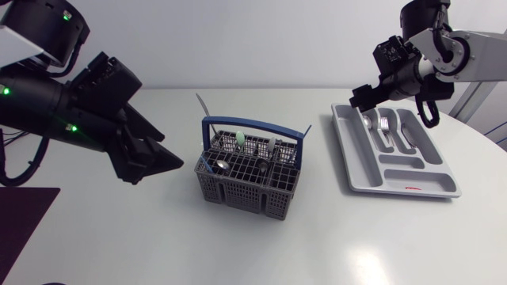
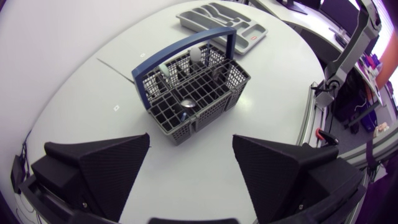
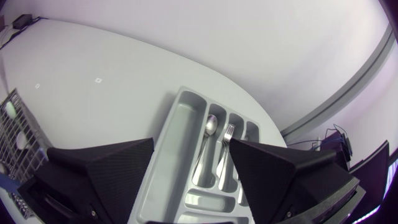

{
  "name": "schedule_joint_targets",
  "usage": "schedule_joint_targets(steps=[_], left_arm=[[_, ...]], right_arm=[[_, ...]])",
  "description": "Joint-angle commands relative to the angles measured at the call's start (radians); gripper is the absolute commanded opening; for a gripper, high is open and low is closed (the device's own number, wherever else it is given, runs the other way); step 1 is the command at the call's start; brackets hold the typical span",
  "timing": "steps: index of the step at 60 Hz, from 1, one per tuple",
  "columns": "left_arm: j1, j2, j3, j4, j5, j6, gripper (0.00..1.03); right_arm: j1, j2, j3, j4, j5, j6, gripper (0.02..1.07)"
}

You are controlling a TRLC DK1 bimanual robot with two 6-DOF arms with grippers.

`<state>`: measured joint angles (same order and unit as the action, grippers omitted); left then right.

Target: Unload the cutlery basket into the drawer organizer.

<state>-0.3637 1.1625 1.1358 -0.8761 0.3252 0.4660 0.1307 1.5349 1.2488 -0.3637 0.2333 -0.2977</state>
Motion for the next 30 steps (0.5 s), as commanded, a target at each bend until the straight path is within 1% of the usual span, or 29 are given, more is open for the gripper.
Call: schedule_joint_targets(steps=[1,4,11,16,20,23,27,30], left_arm=[[-0.004,-0.029,-0.057,0.035,0.043,0.080,0.98],[0.011,-0.037,-0.088,0.080,0.091,0.106,0.98],[0.042,-0.037,-0.154,0.183,0.150,0.149,0.98],[0.049,-0.034,-0.205,0.266,0.163,0.175,0.98],[0.054,-0.037,-0.266,0.364,0.169,0.198,0.98],[0.058,-0.038,-0.292,0.405,0.175,0.214,0.98],[0.060,-0.041,-0.337,0.488,0.175,0.220,0.98],[0.060,-0.040,-0.355,0.523,0.176,0.227,0.98]], right_arm=[[0.046,-0.078,-0.084,0.003,-0.032,-0.038,0.92],[0.070,-0.124,-0.124,0.003,-0.054,-0.044,0.92],[0.141,-0.220,-0.204,0.000,-0.101,-0.058,0.92],[0.199,-0.292,-0.264,0.002,-0.129,-0.063,0.92],[0.262,-0.360,-0.319,0.002,-0.141,-0.061,0.92],[0.294,-0.389,-0.344,0.000,-0.143,-0.060,0.92],[0.346,-0.423,-0.374,-0.006,-0.143,-0.054,0.92],[0.380,-0.441,-0.396,-0.006,-0.141,-0.050,0.92]])
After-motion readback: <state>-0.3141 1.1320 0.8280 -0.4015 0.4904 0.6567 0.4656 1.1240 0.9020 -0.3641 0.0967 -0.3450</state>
